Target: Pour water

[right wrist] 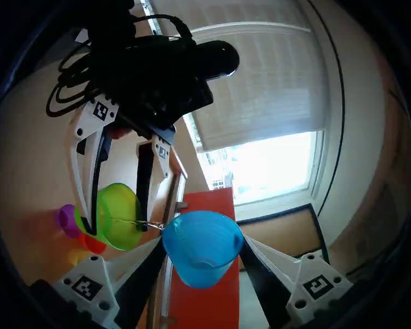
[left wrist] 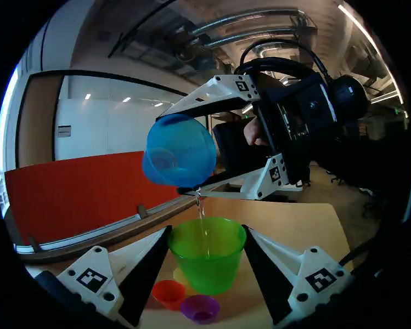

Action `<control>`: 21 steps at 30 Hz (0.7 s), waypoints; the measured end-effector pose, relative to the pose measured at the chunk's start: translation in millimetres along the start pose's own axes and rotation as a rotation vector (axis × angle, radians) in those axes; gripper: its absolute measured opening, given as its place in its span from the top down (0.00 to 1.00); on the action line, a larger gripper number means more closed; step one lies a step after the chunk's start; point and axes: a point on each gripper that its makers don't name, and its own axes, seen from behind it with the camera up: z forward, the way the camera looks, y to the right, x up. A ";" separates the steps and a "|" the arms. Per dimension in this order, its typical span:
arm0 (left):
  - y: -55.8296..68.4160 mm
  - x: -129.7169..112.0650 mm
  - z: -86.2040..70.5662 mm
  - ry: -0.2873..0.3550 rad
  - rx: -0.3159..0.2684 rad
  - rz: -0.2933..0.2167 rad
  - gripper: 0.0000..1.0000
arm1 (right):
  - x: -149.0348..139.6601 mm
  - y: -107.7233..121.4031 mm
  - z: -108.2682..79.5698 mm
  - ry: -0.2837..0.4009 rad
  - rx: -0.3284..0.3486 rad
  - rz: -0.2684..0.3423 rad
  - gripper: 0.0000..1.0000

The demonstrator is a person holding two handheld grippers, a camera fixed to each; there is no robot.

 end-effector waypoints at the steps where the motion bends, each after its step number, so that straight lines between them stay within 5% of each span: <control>1: 0.1 -0.5 0.2 -0.001 0.000 0.001 0.10 | 0.4 0.1 0.1 0.000 0.000 -0.001 0.09; 21: 0.1 0.5 0.5 0.004 0.001 0.007 0.10 | -0.2 4.9 1.1 -0.006 -0.006 -0.050 0.09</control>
